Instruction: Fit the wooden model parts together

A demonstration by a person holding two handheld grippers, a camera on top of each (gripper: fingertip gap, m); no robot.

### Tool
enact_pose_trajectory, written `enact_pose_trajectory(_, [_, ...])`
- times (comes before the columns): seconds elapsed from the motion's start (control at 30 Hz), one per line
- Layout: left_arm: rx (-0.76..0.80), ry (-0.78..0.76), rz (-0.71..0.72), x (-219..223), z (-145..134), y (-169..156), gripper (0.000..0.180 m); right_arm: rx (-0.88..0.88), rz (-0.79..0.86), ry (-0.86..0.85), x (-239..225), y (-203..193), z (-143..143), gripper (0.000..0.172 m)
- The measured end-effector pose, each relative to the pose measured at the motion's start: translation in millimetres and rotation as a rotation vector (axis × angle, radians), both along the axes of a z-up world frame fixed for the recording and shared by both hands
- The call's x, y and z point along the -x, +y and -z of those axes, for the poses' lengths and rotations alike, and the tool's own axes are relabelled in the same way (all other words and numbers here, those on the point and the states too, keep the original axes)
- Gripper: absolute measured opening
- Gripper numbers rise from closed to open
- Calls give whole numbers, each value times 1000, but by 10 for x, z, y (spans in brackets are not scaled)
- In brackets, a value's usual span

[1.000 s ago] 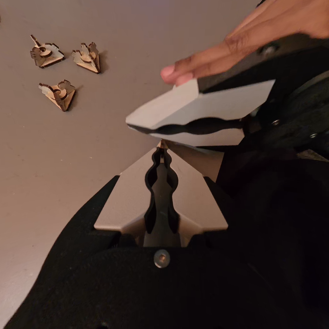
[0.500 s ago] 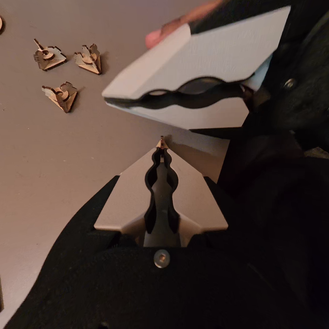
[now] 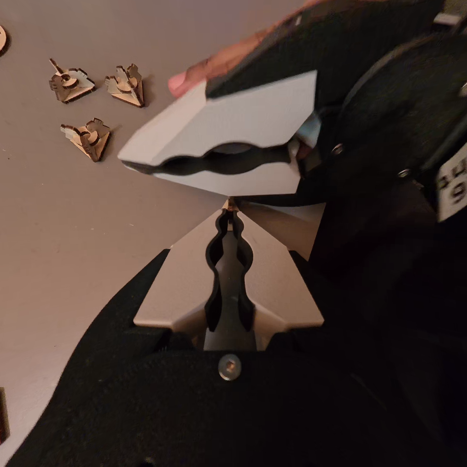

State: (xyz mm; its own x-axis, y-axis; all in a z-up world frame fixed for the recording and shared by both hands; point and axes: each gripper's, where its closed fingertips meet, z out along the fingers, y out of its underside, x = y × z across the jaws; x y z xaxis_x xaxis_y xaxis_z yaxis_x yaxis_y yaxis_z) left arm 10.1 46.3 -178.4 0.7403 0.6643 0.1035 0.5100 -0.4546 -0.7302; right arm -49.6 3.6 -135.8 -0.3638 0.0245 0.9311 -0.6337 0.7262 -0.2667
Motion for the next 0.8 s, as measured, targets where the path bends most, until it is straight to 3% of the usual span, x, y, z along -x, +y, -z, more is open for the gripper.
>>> enact_pose_trajectory(0.07, [0, 0, 0, -1, 0, 0, 3, 60, -4, -39, -10, -8, -96, 0])
enact_pose_trajectory(0.13, [0, -1, 0, 0, 1, 0, 3, 6, -3, -36, -11, 3, 40, 0])
enact_pose_trajectory(0.2, [0, -1, 1, -2, 2, 2, 4, -58, 0, 86, 5, 16, 118, 0])
enact_pose_trajectory(0.27, [2, 1, 2, -1, 2, 2, 4, -73, 3, 102, 3, 24, 44, 0])
enact_pose_trajectory(0.37, [3, 2, 2, -1, 2, 3, 4, 42, 18, 66, 45, 22, -182, 0])
enact_pose_trajectory(0.43, [2, 1, 1, -1, 2, 2, 4, 9, 3, 29, 35, -12, -19, 0])
enact_pose_trajectory(0.5, [2, -1, -6, 10, 4, -5, 4, -57, -14, 115, 20, -36, 108, 0])
enact_pose_trajectory(0.57, [-2, -6, -5, 10, 5, -4, 4, -86, -1, 148, 35, -12, 15, 0])
enact_pose_trajectory(0.67, [0, -4, -5, 10, 5, -5, 4, 42, 6, 86, 33, -6, -240, 0])
enact_pose_trajectory(0.73, [-1, -6, -5, 11, 5, -5, 4, -40, -8, 26, 13, -31, 25, 0])
enact_pose_trajectory(0.8, [-6, -12, -4, 9, 6, -4, 4, -123, -34, 135, -2, -42, 128, 0])
